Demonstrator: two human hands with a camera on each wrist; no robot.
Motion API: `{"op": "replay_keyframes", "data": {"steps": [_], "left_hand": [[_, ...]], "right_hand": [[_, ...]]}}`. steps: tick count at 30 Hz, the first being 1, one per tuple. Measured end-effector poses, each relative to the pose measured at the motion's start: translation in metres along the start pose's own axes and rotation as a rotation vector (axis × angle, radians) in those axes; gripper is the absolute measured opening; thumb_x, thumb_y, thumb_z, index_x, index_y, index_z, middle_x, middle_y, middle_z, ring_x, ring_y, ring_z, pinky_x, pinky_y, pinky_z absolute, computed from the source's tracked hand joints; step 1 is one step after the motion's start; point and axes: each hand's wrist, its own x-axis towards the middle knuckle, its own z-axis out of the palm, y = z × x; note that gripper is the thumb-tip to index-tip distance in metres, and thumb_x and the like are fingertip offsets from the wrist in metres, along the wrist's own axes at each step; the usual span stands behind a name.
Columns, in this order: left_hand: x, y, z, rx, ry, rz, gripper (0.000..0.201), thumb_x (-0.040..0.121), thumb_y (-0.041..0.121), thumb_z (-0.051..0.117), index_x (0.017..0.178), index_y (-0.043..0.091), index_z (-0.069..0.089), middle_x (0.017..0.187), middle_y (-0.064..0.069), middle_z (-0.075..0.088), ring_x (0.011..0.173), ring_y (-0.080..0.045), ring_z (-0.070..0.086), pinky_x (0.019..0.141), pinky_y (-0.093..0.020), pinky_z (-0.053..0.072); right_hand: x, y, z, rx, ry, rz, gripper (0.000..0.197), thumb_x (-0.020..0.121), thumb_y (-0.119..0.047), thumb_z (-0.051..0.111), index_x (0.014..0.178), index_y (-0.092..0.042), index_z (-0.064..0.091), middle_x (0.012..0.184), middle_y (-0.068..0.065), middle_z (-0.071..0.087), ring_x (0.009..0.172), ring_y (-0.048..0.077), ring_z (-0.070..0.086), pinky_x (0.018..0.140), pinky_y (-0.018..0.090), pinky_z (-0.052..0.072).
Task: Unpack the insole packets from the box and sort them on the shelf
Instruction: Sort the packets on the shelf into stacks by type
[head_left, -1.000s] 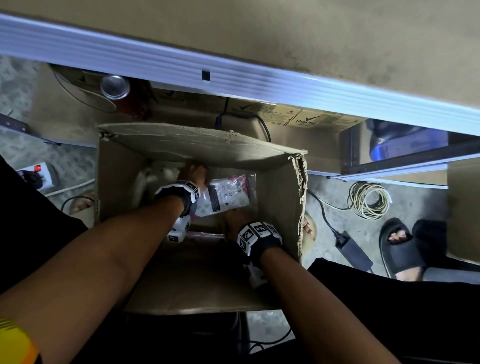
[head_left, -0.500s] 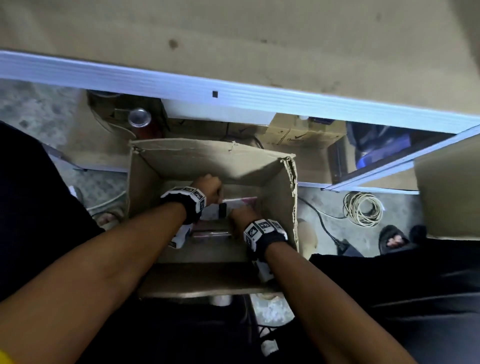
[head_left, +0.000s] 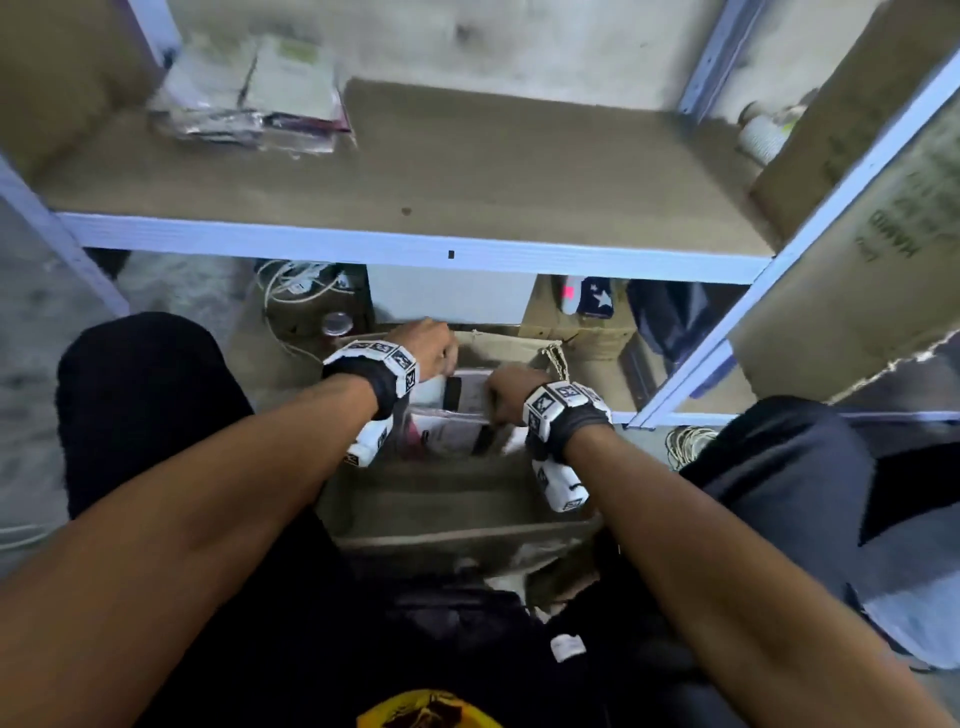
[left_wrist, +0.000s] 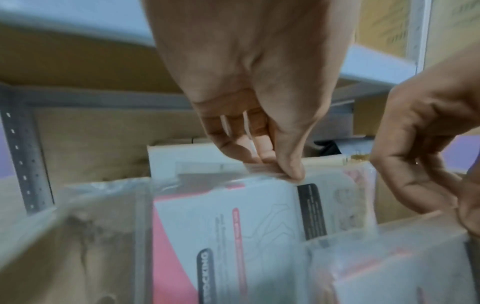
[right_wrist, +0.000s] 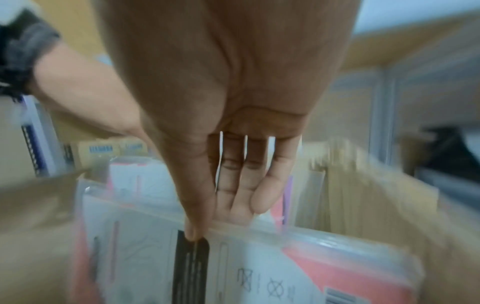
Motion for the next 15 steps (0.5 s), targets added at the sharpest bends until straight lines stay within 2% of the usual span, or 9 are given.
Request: {"op": "replay_keyframes", "data": {"steps": [2, 5, 7, 9, 12, 15], "left_hand": [[-0.011, 0.003, -0.026, -0.005, 0.059, -0.006, 0.011, 0.081, 0.016, 0.070, 0.075, 0.024, 0.074, 0.077, 0.009, 0.067, 0.084, -0.019, 0.067, 0.072, -0.025, 0.048], [-0.028, 0.013, -0.065, -0.008, 0.133, 0.007, 0.016, 0.081, 0.016, 0.070, 0.068, 0.027, 0.068, 0.069, 0.016, 0.062, 0.079, -0.015, 0.065, 0.075, -0.028, 0.054], [-0.040, 0.021, -0.091, -0.008, 0.173, 0.035, 0.022, 0.081, 0.014, 0.070, 0.065, 0.027, 0.064, 0.065, 0.017, 0.061, 0.075, -0.013, 0.062, 0.076, -0.028, 0.054], [-0.053, 0.029, -0.116, -0.013, 0.209, 0.049, 0.021, 0.081, 0.012, 0.070, 0.066, 0.026, 0.065, 0.068, 0.011, 0.066, 0.073, -0.014, 0.062, 0.074, -0.026, 0.053], [-0.070, 0.041, -0.152, -0.002, 0.250, 0.067, 0.009, 0.081, 0.014, 0.071, 0.075, 0.020, 0.072, 0.081, 0.003, 0.073, 0.076, -0.015, 0.066, 0.076, -0.026, 0.051], [-0.085, 0.053, -0.188, 0.015, 0.276, 0.081, 0.004, 0.082, 0.014, 0.071, 0.080, 0.017, 0.074, 0.087, -0.002, 0.074, 0.081, -0.020, 0.067, 0.078, -0.029, 0.052]], "right_hand": [[-0.013, -0.004, -0.022, -0.009, 0.043, -0.022, 0.013, 0.076, -0.008, 0.067, 0.086, -0.012, 0.076, 0.101, 0.011, 0.074, 0.094, 0.031, 0.070, 0.072, 0.029, 0.053], [-0.033, -0.012, -0.055, -0.070, 0.121, -0.034, 0.019, 0.078, -0.012, 0.073, 0.096, -0.012, 0.076, 0.106, 0.010, 0.074, 0.100, 0.030, 0.068, 0.074, 0.027, 0.048], [-0.048, -0.018, -0.075, -0.090, 0.179, -0.043, 0.023, 0.078, -0.016, 0.075, 0.101, -0.013, 0.075, 0.109, 0.011, 0.071, 0.105, 0.029, 0.064, 0.079, 0.029, 0.049], [-0.064, -0.025, -0.096, -0.083, 0.227, -0.042, 0.020, 0.078, -0.012, 0.071, 0.098, -0.012, 0.075, 0.106, 0.011, 0.072, 0.106, 0.029, 0.063, 0.085, 0.032, 0.053], [-0.087, -0.033, -0.126, -0.087, 0.293, -0.052, 0.016, 0.076, -0.007, 0.069, 0.090, -0.012, 0.076, 0.097, 0.009, 0.075, 0.098, 0.029, 0.067, 0.083, 0.034, 0.056], [-0.107, -0.038, -0.157, -0.116, 0.340, -0.073, 0.020, 0.077, -0.011, 0.075, 0.098, -0.009, 0.074, 0.104, 0.010, 0.074, 0.099, 0.027, 0.067, 0.082, 0.029, 0.052]]}}
